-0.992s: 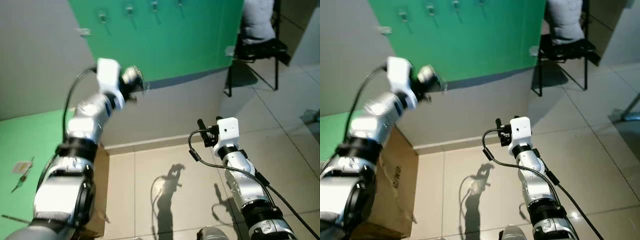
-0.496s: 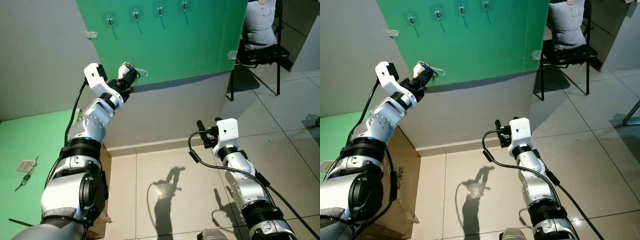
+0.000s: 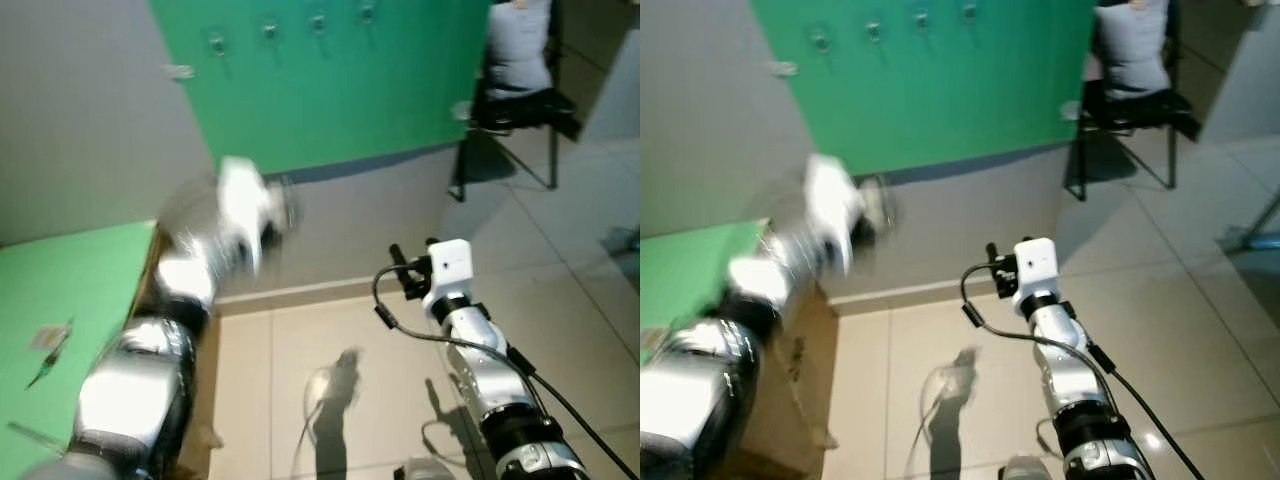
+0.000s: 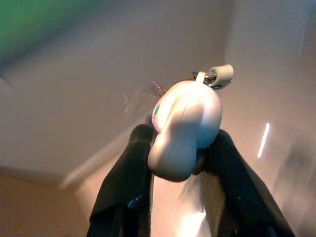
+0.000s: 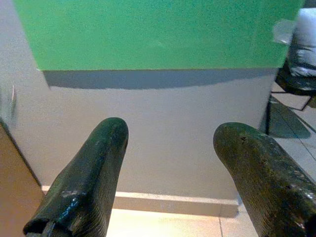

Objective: Hang keys on a hook

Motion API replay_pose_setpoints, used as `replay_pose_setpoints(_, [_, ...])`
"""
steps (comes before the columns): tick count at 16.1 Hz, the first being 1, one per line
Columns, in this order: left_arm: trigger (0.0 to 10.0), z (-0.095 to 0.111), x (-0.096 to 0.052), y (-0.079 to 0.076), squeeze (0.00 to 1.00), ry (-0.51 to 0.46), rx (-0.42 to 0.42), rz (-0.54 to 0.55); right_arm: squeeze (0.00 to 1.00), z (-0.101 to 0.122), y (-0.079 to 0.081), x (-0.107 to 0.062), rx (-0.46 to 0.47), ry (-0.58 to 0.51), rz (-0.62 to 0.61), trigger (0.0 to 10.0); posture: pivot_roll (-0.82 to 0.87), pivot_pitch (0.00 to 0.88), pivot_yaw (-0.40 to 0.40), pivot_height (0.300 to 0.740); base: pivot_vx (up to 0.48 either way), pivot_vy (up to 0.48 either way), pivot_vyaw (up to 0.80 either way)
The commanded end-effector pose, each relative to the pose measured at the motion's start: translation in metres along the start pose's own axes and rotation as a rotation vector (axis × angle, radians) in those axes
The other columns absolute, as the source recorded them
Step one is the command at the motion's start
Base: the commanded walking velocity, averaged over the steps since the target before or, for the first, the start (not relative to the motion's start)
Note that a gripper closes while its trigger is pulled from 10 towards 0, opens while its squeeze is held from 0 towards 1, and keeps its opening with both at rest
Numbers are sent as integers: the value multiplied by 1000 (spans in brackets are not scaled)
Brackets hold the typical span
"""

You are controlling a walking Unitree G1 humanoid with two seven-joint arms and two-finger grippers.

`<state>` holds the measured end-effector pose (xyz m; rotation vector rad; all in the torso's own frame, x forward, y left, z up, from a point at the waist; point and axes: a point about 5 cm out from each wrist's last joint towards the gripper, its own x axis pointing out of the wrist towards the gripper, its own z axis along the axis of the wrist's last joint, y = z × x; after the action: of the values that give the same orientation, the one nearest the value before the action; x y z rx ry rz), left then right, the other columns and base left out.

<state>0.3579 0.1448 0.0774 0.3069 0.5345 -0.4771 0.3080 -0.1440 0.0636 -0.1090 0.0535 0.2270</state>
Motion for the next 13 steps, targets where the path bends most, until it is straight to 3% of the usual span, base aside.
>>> replay_pose_setpoints(1, [0, -12, -2, 3, 0, 76, 176, 3, 0, -4, 5, -1, 1, 25, 12, 10000, -263, 17, 166, 740, 0, 0, 0])
replay_pose_setpoints(7, [0, 22, -9, 20, 0, -69, 214, 67, 0, -5, 12, 0, -19, 62, 81, 10000, -262, 11, 163, 740, 0, 0, 0])
replay_pose_setpoints(8, [0, 38, -13, 23, 0, -132, 207, 41, 0, -5, 19, 3, -35, 86, 139, 10000, -260, 7, 162, 740, 0, 0, 0])
replay_pose_setpoints(10, [0, 59, -19, 27, 0, -220, 155, 6, 0, 5, 24, 9, -34, 74, 191, 10000, -258, 0, 165, 740, 0, 0, 0])
replay_pose_setpoints(13, [0, 82, -28, 28, 0, -361, 28, -54, 0, 35, 17, 23, -42, 11, 231, 10000, -256, 0, 167, 740, 0, 0, 0])
